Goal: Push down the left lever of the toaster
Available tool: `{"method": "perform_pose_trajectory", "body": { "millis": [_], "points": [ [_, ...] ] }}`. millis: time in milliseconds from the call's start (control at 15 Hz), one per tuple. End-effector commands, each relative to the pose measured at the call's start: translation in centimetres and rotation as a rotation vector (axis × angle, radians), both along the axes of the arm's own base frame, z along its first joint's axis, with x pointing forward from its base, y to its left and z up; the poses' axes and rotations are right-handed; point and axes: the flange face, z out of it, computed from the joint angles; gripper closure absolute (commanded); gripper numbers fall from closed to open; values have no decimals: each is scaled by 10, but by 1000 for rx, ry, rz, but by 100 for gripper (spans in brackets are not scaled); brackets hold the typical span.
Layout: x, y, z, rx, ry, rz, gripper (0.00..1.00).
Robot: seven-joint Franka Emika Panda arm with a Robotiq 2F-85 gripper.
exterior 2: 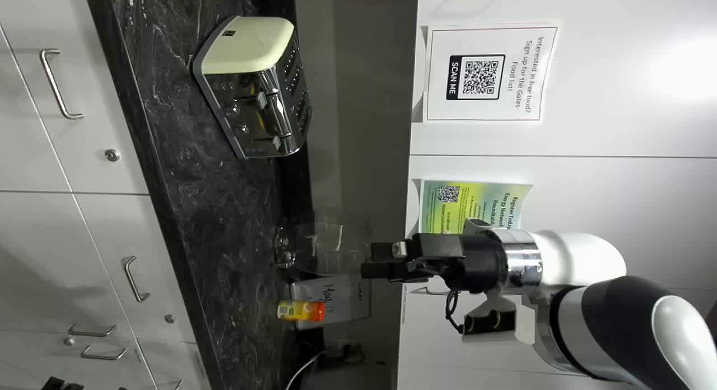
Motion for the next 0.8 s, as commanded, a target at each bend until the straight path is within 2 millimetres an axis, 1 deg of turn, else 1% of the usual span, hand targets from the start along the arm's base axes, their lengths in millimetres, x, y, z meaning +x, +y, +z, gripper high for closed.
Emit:
{"method": "perform_pose_trajectory", "body": {
  "millis": [0,333,400,600,733],
  "points": [
    [0,0,0,0,1,0,0],
    [0,0,0,0,1,0,0],
    [3,2,1,11,-10,-2,0],
    [24,4,-7,-15,-31,-49,0],
    [45,4,-17,-18,-70,-96,0]
  ]
}}
